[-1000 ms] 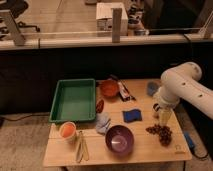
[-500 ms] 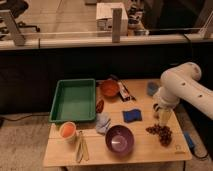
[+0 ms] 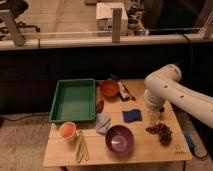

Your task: Wipe tray with sponge

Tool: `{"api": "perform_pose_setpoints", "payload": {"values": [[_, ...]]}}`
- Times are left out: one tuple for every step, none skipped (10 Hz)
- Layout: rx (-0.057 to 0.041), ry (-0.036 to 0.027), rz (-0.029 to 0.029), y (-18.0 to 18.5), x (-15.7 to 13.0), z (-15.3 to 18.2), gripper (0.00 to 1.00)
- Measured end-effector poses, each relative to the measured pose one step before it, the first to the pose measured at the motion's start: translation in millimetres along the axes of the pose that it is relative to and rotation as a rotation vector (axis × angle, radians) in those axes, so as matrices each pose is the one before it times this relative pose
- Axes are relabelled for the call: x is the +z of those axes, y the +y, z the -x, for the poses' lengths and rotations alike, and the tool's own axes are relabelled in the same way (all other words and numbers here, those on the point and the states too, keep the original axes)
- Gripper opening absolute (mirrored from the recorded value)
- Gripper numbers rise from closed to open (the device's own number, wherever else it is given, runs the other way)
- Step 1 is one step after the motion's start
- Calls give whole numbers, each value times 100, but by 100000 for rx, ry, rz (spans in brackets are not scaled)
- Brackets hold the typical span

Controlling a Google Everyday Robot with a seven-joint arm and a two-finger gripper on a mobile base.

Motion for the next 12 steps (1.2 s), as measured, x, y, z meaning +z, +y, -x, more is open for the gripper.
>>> {"api": "perform_pose_setpoints", "payload": {"values": [[-1537,-742,-272,-361,443,673,80],[-1589,-966,-146,-393,373,850,80],[-677,-210,-8,-171,288,140,80],[-1041,-254,-8,-268,508,131,80],[-693,-181,12,-161,247,143,80],[-764,-558,-126,-216,331,220,80],[-179,-955,-151,-177,473,-97,80],[279,-683,65,-120,448,-112,80],[33,-929,192,-207,404,165,80],[-61,-677,162,-281,384,150,80],[275,-557,204,-230,419,-19,80],[-48,-576,171,-240,390,144,80]]}}
